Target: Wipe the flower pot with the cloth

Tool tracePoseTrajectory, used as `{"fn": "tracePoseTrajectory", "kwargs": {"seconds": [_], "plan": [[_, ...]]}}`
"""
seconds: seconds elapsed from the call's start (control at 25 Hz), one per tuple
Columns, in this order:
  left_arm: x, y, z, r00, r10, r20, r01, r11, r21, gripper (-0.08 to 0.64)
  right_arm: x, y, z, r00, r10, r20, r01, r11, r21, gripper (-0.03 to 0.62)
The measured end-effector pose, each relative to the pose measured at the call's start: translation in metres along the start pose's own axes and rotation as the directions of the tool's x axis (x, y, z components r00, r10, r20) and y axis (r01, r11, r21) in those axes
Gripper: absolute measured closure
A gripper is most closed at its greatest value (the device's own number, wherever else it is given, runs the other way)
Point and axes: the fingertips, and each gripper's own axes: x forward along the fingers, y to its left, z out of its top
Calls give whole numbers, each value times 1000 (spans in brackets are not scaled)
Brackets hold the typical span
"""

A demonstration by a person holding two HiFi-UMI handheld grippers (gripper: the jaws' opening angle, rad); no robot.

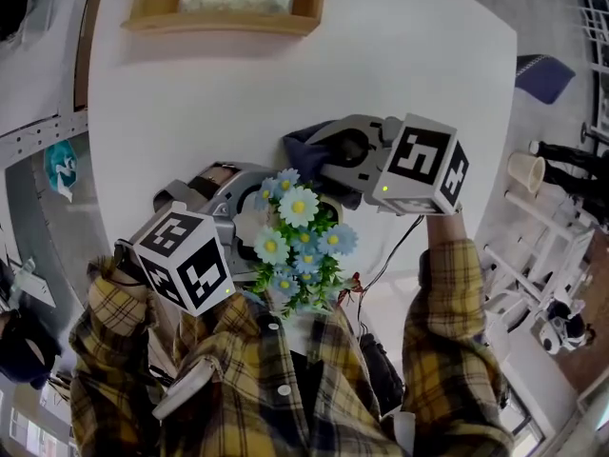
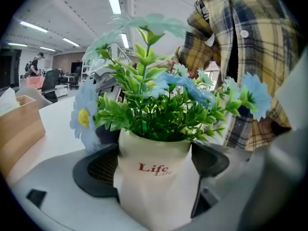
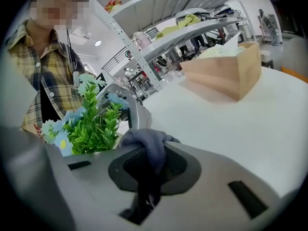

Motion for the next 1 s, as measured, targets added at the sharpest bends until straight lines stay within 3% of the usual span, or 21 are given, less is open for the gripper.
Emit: {"fn": "tracePoseTrajectory", "kwargs": {"seconds": [0.2, 0.32, 0.64, 0.8, 0.92, 1.0], "plan": [[-18, -5, -18, 997, 79, -1, -78, 996, -51, 97, -9, -3, 11, 988, -110, 108, 108, 994, 25, 569], [-29, -7, -27, 990, 139, 7, -138, 986, -90, 97, -25, -1, 21, 960, -188, 208, 184, 982, 38, 569], [-56, -20, -47, 946, 323, -3, -316, 924, -215, 98, -87, 35, 46, 803, -392, 448, 382, 917, 117, 569], [-89, -34, -41, 904, 423, 61, -388, 871, -301, 98, -105, 63, 58, 724, -451, 522, 443, 884, 150, 569], [-120, -43, -22, 849, 504, 162, -420, 828, -372, 98, -118, 87, 72, 668, -476, 572, 484, 862, 151, 569], [-139, -52, 0, 813, 539, 218, -430, 810, -398, 100, -131, 109, 83, 628, -487, 607, 511, 846, 150, 569]]}}
